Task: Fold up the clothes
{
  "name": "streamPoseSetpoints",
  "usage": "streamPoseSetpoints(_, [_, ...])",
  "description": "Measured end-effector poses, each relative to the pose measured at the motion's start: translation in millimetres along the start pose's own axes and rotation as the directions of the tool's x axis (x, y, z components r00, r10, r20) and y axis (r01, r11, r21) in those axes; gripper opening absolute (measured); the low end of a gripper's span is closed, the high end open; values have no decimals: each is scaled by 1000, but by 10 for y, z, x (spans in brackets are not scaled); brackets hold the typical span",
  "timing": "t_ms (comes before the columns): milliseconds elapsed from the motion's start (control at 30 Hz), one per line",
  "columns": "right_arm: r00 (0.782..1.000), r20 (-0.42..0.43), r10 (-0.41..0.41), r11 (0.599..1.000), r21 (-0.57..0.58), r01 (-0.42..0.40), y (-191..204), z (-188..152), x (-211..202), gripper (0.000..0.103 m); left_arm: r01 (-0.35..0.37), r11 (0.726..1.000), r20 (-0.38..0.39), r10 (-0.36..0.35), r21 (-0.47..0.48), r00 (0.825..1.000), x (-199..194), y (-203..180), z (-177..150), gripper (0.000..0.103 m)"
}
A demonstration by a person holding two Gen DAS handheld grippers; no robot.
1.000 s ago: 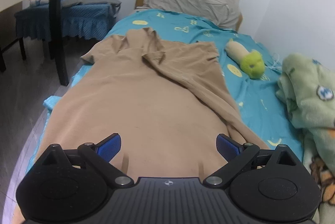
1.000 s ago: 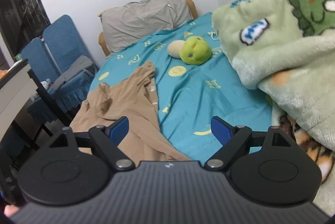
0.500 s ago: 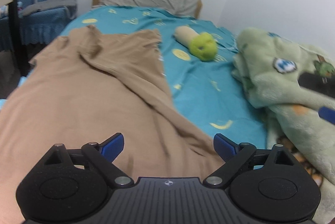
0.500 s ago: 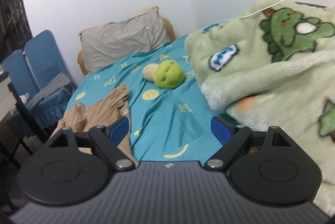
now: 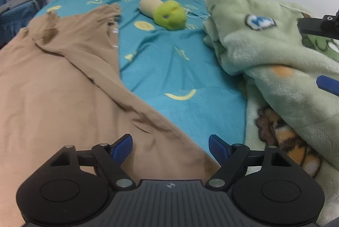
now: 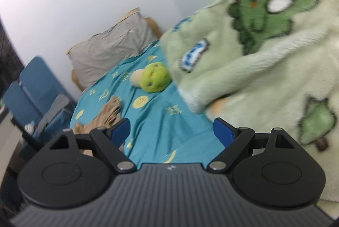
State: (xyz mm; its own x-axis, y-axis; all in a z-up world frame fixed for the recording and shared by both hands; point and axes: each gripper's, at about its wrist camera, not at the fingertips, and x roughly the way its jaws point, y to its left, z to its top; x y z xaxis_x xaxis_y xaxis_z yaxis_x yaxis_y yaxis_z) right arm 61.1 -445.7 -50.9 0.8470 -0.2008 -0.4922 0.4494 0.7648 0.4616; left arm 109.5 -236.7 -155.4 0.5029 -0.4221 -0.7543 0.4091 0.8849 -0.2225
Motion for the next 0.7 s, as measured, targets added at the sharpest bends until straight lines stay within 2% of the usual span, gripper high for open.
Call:
streamPoseSetpoints(133, [1000,-1,-13,998,55,13,-99,-1,11,87,21,1000,-43,-21,-7,999,157,-91,-3,75])
streamPoseSetpoints(233, [1000,0,-16,998,54,16,-85,-25,26,87,23,1000,-83,-24,-20,996,292,-150,-5,67])
streamPoseSetpoints(300, [1000,-6,-17,999,44,18,-69,-45,50,87,-5,999,-115,-1,-45,993,401,-156,1,51])
streamPoseSetpoints(333, [1000,-10,-22,999,38,22,-59,-55,69,87,-19,998,-112,13,-56,994,419,-144,5,46])
streamPoseSetpoints(367, [1000,-16,-27,999,32,28,-50,-67,88,87,-26,998,-111,19,-65,994,417,-118,13,34])
streamPoseSetpoints(400, [999,-22,-31,999,28,31,-47,-76,108,87,-30,997,-112,22,-73,993,412,-86,22,11])
streamPoseSetpoints(433, [999,-28,-33,999,26,33,-48,-81,127,87,-35,996,-113,25,-81,993,407,-55,32,3])
streamPoseSetpoints(567, [998,-42,-37,999,30,38,-63,-98,168,87,55,976,-117,-81,-212,990,210,226,87,3])
streamPoseSetpoints(700, [998,-49,-40,999,31,42,-65,-114,176,87,196,920,-79,-236,-338,969,-303,636,117,3])
